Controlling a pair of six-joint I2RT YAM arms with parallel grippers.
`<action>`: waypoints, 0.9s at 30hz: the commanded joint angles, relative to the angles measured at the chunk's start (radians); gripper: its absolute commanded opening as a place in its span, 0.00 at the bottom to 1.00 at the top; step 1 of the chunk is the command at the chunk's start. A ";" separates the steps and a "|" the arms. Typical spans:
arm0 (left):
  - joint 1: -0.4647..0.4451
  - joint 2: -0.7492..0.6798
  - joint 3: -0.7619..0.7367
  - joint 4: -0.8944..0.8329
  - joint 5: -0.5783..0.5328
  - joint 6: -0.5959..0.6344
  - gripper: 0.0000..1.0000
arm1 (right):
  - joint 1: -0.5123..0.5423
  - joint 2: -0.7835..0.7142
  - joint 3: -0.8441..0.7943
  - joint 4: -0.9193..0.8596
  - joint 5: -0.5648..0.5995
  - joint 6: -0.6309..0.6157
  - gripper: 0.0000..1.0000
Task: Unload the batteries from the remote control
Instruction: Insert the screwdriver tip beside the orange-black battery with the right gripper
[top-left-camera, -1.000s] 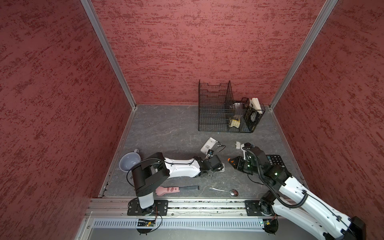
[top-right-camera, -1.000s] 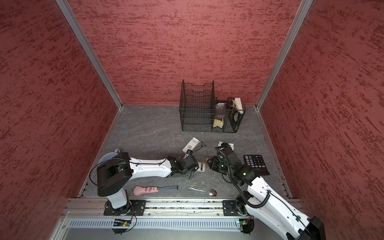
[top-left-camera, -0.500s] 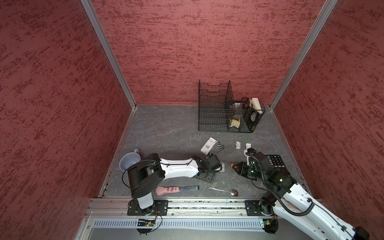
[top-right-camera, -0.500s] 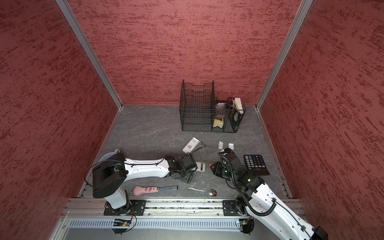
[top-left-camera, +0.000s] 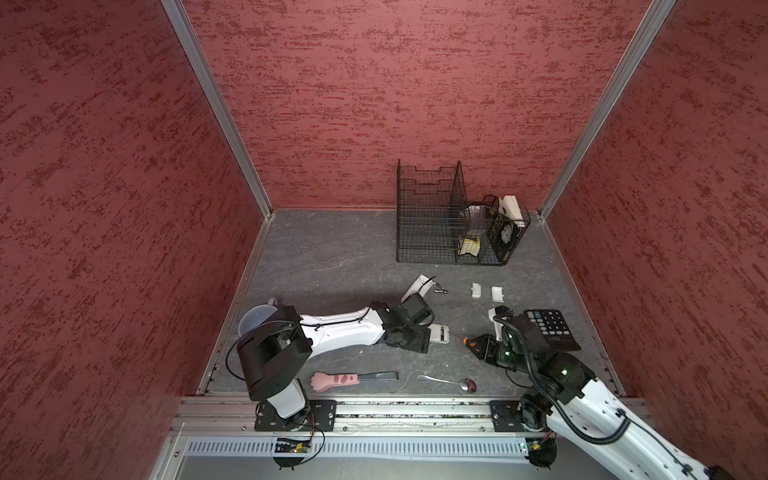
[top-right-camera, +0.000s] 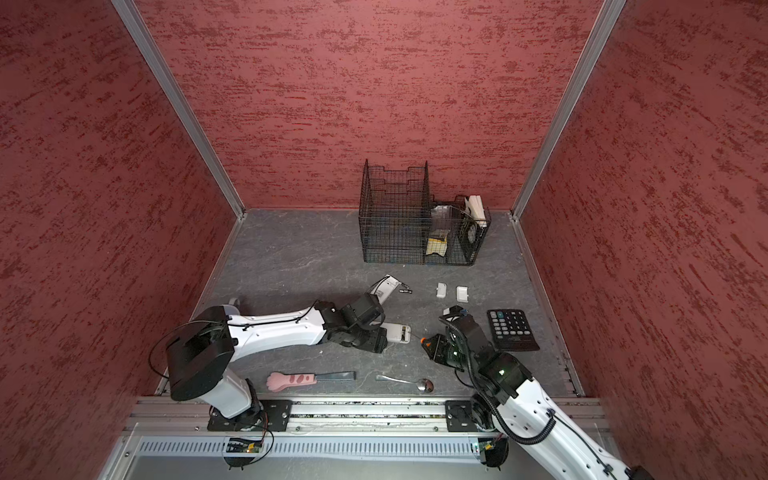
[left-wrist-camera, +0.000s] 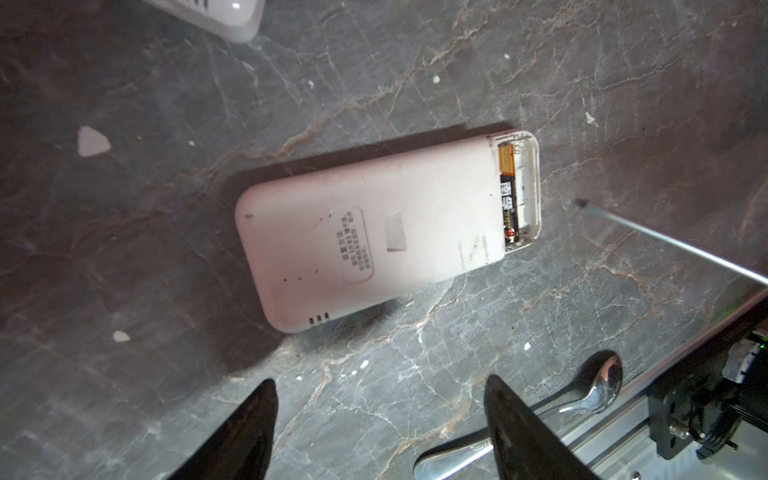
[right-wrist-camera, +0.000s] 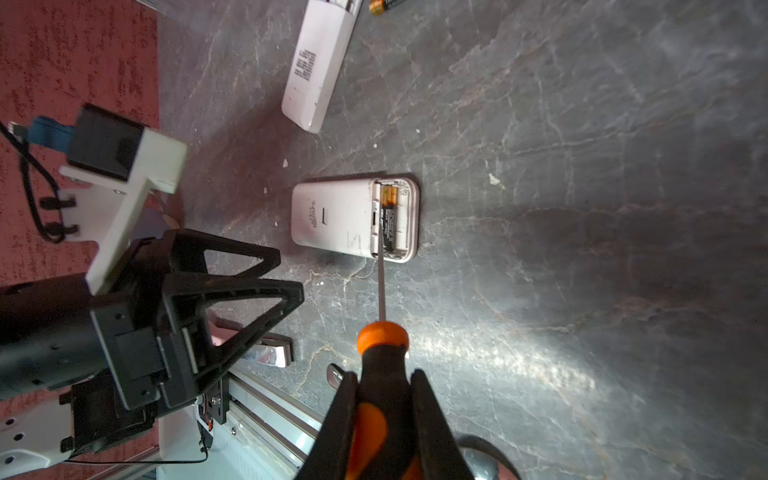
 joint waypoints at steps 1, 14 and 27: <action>0.023 -0.021 -0.021 0.048 0.051 -0.021 0.77 | -0.004 0.028 -0.012 0.067 -0.034 -0.007 0.00; 0.047 -0.007 -0.017 0.065 0.083 -0.040 0.74 | -0.003 0.087 -0.003 0.113 -0.028 -0.069 0.00; 0.072 0.056 0.024 0.047 0.060 -0.026 0.69 | -0.004 0.131 -0.017 0.184 -0.097 -0.109 0.00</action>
